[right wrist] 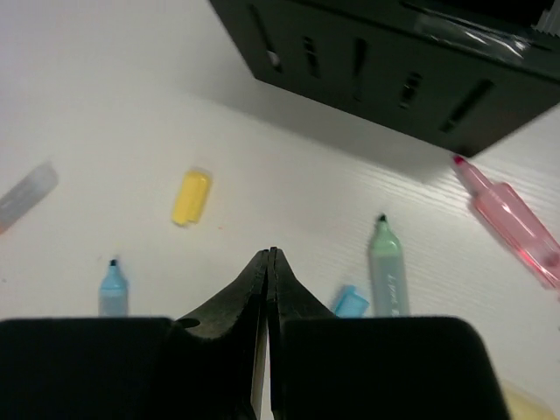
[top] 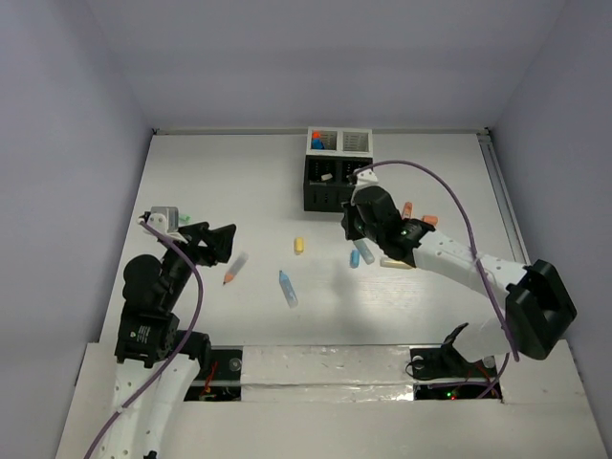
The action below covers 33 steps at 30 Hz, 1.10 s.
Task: Sort the stationery into containers
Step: Pick up the pen from the center of the board.
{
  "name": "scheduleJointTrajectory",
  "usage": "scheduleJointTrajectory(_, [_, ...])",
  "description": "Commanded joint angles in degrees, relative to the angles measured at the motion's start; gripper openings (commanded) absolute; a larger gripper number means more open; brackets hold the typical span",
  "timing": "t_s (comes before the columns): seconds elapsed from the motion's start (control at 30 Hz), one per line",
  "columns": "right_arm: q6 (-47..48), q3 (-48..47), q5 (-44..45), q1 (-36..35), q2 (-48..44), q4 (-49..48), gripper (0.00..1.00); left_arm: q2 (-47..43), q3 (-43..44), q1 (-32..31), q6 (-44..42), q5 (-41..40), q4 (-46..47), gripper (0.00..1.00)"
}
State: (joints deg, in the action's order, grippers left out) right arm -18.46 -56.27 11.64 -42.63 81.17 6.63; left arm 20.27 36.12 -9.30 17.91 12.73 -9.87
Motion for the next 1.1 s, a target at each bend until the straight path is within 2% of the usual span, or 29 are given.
scheduleJointTrajectory(0.0, [-2.7, 1.7, 8.3, 2.6, -1.2, 6.2, 0.08, -0.8, -0.2, -0.9, -0.2, 1.2, 2.8, 0.66])
scheduleJointTrajectory(0.07, [-4.8, 3.4, 7.2, 6.0, -1.2, 6.8, 0.11, -0.9, -0.2, -1.6, -0.2, 1.1, 2.8, 0.66])
scheduleJointTrajectory(0.13, [-6.3, 5.6, 3.2, 12.6, -2.1, 5.3, 0.13, -1.0, -0.1, -1.6, -0.2, 1.0, 2.8, 0.66])
scheduleJointTrajectory(0.23, [-7.5, 7.2, 1.2, 19.7, -3.0, 2.4, 0.27, -1.1, 0.0, -2.8, -0.2, 0.9, 2.6, 0.66])
scheduleJointTrajectory(0.33, [-7.1, 6.8, 2.1, 23.9, -1.8, 1.2, 0.39, -1.5, 0.1, -3.4, -0.2, 0.8, 2.5, 0.66])
scheduleJointTrajectory(0.43, [-6.5, 4.5, 2.9, 27.1, 1.8, 1.3, 0.45, -2.1, 0.1, -4.1, -0.2, 0.4, 2.3, 0.66])
scheduleJointTrajectory(0.67, [-4.7, -1.0, 3.0, 30.9, 10.0, 3.8, 0.54, -2.9, 0.3, -5.3, -0.2, -0.3, 2.1, 0.66])
scheduleJointTrajectory(1.07, [-3.7, -6.8, 2.3, 31.4, 19.2, 8.4, 0.58, -4.0, 0.4, -6.3, -0.2, -0.9, 2.0, 0.67])
